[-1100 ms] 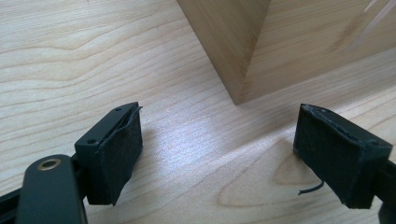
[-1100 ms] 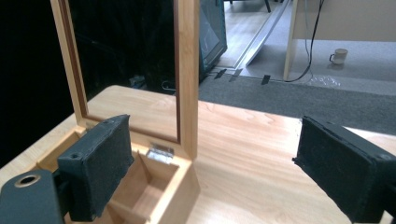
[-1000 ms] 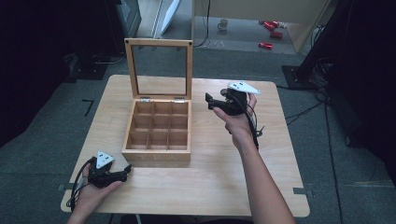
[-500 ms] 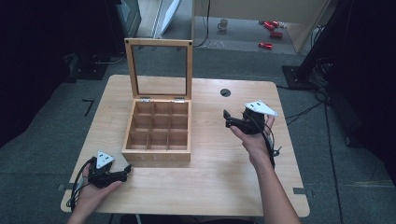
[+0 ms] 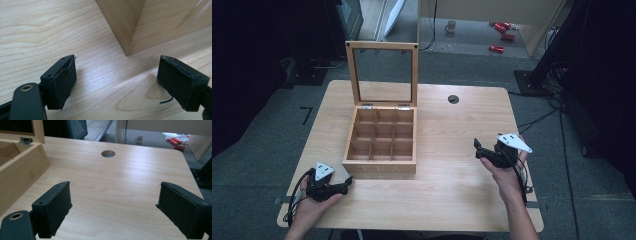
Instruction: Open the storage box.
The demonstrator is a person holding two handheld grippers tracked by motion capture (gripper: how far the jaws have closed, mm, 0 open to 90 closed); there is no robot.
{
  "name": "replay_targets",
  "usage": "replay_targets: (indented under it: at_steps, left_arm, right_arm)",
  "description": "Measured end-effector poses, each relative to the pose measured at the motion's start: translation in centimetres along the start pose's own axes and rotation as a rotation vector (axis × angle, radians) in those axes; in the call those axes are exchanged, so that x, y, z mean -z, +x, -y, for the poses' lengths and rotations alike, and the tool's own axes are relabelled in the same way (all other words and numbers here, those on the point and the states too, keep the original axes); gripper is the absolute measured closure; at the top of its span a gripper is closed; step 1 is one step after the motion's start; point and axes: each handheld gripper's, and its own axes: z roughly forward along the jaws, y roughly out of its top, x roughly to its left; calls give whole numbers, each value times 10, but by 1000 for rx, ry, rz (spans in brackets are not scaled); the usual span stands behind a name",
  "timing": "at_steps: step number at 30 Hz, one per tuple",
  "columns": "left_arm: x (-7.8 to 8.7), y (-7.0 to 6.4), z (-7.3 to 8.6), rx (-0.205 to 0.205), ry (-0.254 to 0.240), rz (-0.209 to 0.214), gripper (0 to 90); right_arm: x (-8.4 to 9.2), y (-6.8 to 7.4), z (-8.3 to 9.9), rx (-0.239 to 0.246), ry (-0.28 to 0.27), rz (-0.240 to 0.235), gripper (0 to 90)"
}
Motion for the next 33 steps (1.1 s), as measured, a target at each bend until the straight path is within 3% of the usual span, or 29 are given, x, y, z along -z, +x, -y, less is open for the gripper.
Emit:
replay_targets:
  at_steps: [8,20,26,29,31,33]
  left_arm:
    - [0,0,0,3,1,-4,162]
    - [0,-1,0,3,1,-6,162]
    - [0,-1,0,4,1,-6,162]
    - [0,-1,0,3,1,-6,162]
    - [0,-1,0,3,1,-6,162]
    - [0,-1,0,3,1,-6,162]
  right_arm:
    - [14,-21,26,-37,19,32,106]
    - [27,-44,79,-69,126,99,105]
    - [38,-49,95,-52,191,126,103]
    - [41,-51,104,-13,223,138,97]
    - [43,-52,105,-21,226,110,94]
    - [41,-49,107,3,261,111,93]
